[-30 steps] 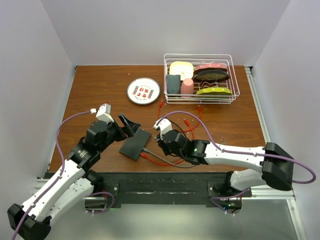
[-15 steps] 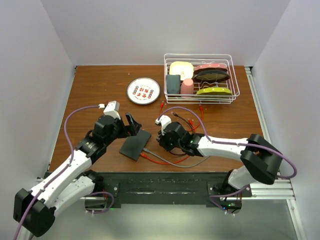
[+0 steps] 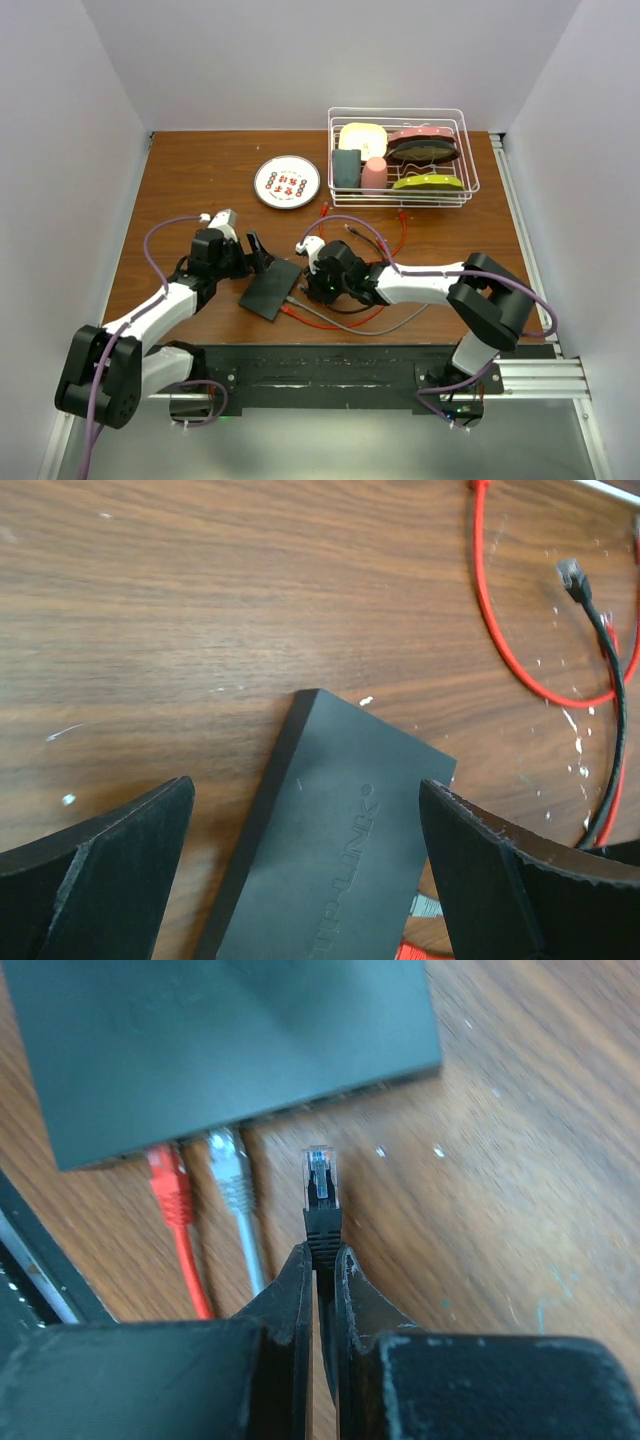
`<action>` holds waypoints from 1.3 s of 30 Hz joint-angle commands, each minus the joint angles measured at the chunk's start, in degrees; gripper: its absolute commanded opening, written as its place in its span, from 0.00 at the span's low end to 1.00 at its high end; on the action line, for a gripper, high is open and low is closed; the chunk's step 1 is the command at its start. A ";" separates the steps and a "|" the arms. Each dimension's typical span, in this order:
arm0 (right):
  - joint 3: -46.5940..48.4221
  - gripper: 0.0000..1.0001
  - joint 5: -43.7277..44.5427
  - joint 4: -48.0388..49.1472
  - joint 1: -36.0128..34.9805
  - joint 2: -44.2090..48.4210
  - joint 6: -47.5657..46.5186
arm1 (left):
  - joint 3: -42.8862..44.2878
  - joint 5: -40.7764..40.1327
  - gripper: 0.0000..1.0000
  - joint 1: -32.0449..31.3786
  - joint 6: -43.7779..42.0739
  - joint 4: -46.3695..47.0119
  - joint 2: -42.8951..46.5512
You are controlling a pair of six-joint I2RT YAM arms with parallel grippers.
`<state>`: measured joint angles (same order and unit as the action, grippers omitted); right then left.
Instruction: Insert the plug into the switch port
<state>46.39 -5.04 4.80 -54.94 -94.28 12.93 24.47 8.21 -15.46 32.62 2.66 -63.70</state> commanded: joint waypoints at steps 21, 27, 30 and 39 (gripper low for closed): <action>5.46 0.00 -3.58 -1.46 0.18 -5.04 -0.45 | -4.17 10.86 0.74 1.49 -0.81 16.77 -13.29; 5.73 0.00 -1.73 -2.07 0.18 -4.95 -0.19 | -4.43 11.22 0.72 1.58 -0.37 16.86 -13.64; 5.90 0.00 -0.94 -2.25 0.01 -4.95 0.34 | -4.43 11.22 0.72 1.58 -0.19 16.42 -13.29; 7.31 0.00 -0.50 -1.72 -0.17 -6.27 1.75 | -4.78 11.83 0.71 1.66 0.51 16.77 -12.94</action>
<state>51.00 -6.55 3.22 -54.96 -99.42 13.47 19.92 18.90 -14.24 32.34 21.06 -76.44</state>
